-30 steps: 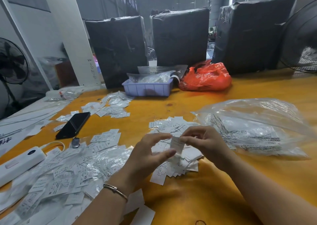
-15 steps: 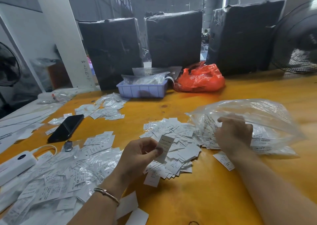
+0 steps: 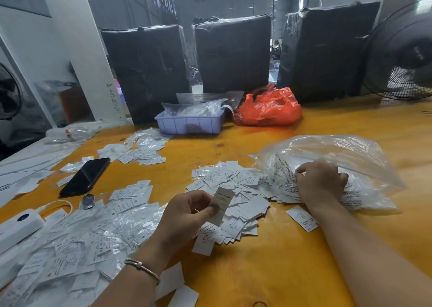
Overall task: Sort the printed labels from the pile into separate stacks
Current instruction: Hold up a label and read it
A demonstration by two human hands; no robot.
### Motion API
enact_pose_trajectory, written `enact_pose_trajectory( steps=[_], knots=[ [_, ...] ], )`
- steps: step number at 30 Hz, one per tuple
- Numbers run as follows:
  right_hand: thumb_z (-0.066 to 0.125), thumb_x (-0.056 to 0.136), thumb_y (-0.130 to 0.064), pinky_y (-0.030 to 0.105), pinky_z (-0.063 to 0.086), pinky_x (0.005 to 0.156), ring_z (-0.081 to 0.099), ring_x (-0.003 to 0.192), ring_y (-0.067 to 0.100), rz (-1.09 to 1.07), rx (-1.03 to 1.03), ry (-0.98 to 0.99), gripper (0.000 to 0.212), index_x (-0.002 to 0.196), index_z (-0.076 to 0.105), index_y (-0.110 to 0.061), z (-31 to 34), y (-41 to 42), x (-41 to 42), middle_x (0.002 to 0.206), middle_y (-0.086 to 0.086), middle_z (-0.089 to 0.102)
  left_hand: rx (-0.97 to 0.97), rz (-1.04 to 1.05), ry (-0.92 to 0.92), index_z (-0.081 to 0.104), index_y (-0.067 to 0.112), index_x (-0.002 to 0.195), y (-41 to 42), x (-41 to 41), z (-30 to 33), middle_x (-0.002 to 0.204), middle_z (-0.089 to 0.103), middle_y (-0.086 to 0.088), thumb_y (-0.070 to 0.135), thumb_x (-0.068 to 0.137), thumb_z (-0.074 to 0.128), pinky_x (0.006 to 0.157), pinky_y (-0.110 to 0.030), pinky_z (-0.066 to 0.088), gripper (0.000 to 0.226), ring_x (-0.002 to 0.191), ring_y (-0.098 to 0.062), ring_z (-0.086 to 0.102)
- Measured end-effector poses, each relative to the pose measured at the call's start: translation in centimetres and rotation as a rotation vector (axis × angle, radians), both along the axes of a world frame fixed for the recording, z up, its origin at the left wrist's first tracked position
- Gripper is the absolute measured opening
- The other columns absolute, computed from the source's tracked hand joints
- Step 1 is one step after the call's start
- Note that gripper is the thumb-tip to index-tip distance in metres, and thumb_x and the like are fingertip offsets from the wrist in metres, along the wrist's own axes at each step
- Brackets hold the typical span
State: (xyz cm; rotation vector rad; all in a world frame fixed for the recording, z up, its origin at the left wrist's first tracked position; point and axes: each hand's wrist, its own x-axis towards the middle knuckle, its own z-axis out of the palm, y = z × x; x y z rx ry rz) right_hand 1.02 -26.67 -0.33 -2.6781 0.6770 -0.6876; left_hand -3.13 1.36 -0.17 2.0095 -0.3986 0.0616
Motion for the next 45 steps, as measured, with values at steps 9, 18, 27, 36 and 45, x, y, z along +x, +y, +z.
enact_pose_trajectory(
  steps=[9, 18, 27, 36, 45],
  knots=[
    [0.068, 0.083, -0.017, 0.037, 0.051, 0.074, 0.064, 0.082, 0.029, 0.142, 0.422, -0.507, 0.012, 0.088, 0.073, -0.007, 0.7, 1.3, -0.6, 0.087, 0.011, 0.070, -0.003, -0.004, 0.015, 0.073, 0.022, 0.080, 0.0, -0.1, 0.0, 0.086, 0.076, 0.008, 0.015, 0.088, 0.072, 0.082, -0.049, 0.057, 0.010, 0.084, -0.011, 0.072],
    [0.067, 0.079, 0.007, 0.036, 0.050, 0.065, 0.064, 0.063, 0.026, 0.792, 1.318, -0.091, 0.016, 0.082, 0.055, -0.004, 1.8, 6.6, -3.0, 0.078, 0.015, 0.072, -0.236, -0.170, 0.165, 0.068, -0.003, 0.085, 0.3, -0.1, 0.7, 0.107, 0.074, 0.001, 0.021, 0.075, 0.075, 0.082, -0.026, 0.056, 0.026, 0.102, -0.014, 0.068],
    [0.067, 0.073, 0.016, 0.028, 0.054, 0.064, 0.064, 0.074, 0.014, 1.011, 1.061, -0.159, 0.021, 0.083, 0.059, -0.001, 1.2, 9.1, -4.7, 0.079, 0.011, 0.067, -0.252, -0.255, 0.211, 0.073, -0.003, 0.095, -0.5, -0.5, 0.6, 0.093, 0.075, -0.012, 0.017, 0.076, 0.074, 0.075, -0.024, 0.056, 0.028, 0.088, -0.022, 0.073],
    [0.068, 0.076, 0.011, 0.021, 0.051, 0.060, 0.061, 0.068, 0.014, 1.009, 1.123, -0.086, 0.015, 0.078, 0.067, -0.004, 1.0, 8.8, -4.2, 0.070, 0.004, 0.065, -0.346, -0.154, 0.108, 0.081, 0.012, 0.080, -0.4, -0.3, 0.9, 0.087, 0.077, -0.009, 0.017, 0.069, 0.075, 0.072, -0.023, 0.057, 0.013, 0.085, -0.020, 0.074],
    [0.074, 0.075, -0.015, 0.026, 0.042, 0.067, 0.056, 0.060, 0.010, 0.978, 1.231, 0.248, 0.007, 0.069, 0.076, -0.016, 2.4, 7.4, -4.3, 0.069, 0.003, 0.069, -0.318, -0.160, 0.140, 0.077, 0.001, 0.081, 0.3, -0.4, 1.2, 0.089, 0.076, -0.012, 0.018, 0.068, 0.075, 0.073, -0.023, 0.056, 0.022, 0.086, -0.020, 0.073]
  ],
)
